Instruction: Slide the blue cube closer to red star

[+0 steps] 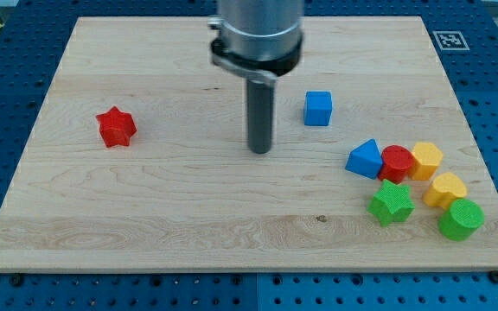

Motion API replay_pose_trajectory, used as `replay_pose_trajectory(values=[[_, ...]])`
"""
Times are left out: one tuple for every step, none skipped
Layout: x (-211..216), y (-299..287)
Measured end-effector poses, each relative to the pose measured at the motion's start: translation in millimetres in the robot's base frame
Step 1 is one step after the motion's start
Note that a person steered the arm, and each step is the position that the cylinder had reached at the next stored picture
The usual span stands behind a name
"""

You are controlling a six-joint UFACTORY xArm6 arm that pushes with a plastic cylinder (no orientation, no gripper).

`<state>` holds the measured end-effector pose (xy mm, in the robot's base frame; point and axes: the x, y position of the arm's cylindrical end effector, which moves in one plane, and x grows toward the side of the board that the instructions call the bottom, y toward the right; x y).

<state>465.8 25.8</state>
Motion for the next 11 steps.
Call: replay_pose_trajectory(values=[[-9.3, 54.5], [-13.9, 88.7], [-15.6, 91.5], [-30.5, 108.8], [-51.5, 112.8], [-67.8, 111.2], [-64.1, 111.1], [-62.1, 100.2], [-62.1, 98.5], [-62.1, 98.2], [-62.1, 93.3]])
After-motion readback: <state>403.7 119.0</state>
